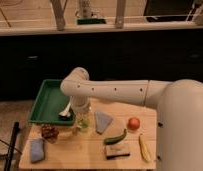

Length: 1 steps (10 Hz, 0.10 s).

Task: Place fork in plastic cup

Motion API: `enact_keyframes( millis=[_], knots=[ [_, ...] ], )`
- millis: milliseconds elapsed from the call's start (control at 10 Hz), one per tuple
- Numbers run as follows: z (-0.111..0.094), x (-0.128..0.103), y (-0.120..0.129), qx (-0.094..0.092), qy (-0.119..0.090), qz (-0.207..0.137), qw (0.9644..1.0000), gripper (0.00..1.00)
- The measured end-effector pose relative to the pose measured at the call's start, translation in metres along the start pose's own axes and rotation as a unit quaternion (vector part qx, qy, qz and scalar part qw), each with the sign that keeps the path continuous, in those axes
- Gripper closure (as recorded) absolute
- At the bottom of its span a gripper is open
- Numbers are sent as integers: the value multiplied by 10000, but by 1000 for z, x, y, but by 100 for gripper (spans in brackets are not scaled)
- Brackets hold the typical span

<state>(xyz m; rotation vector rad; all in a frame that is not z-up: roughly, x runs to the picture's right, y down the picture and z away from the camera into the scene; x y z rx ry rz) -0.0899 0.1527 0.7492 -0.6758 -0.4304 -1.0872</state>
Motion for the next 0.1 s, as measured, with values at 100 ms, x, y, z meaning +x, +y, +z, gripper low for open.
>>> enact_keyframes(
  millis=[100],
  knots=[
    [0,0,-2,1,-12,-21,10000,96]
  ],
)
